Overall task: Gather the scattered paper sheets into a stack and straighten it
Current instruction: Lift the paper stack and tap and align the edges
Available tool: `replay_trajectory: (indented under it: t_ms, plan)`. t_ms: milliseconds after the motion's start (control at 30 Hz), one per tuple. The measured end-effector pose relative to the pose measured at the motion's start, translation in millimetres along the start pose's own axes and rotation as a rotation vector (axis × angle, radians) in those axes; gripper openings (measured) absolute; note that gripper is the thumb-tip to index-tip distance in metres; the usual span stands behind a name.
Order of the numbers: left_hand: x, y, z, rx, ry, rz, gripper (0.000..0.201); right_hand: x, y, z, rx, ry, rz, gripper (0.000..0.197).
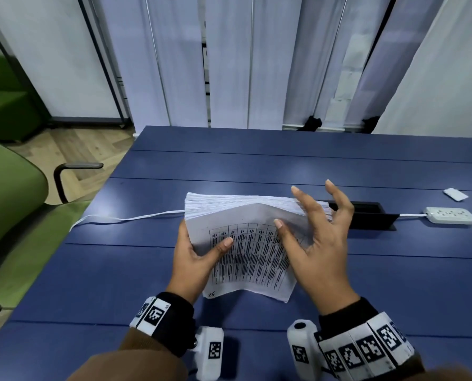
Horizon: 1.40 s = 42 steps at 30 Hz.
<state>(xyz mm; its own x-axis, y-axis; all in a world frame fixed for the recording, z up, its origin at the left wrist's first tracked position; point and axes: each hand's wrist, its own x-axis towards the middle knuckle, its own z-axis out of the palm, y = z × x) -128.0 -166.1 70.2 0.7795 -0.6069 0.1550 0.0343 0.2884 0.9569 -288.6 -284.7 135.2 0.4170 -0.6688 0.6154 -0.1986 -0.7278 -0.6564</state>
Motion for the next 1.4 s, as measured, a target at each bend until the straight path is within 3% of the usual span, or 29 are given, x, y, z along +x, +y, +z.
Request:
replay_trajectory:
  t_ms: [100, 267, 667, 933, 1200, 1300, 1400]
  plan:
    - [1, -5, -1, -0.008, -0.008, -0.009, 0.069, 0, 0, 1, 0.031, 0.004, 0.035, 0.055]
    - [-3, -17, -8, -0.019, -0.015, -0.032, 0.071, -4, 7, 4, 0.085, -0.029, 0.08, 0.078]
    - [-8, -36, -13, 0.053, 0.044, 0.027, 0.071, -5, 11, 6, -0.025, 0.008, 0.017, 0.055]
    - [-14, -41, -14, 0.093, 0.033, -0.011, 0.075, -4, 10, 5, -0.041, 0.064, -0.033, 0.046]
    - [-18, -42, -11, 0.117, 0.008, -0.017, 0.083, -1, 6, 4, -0.042, -0.005, -0.006, 0.04]
    - [-18, -41, -10, 0.12, -0.002, -0.008, 0.082, 0, 7, 5, -0.041, -0.005, 0.021, 0.044]
    - [-18, -38, -11, 0.123, 0.008, -0.006, 0.076, -1, 8, 5, 0.005, 0.012, 0.08, 0.065]
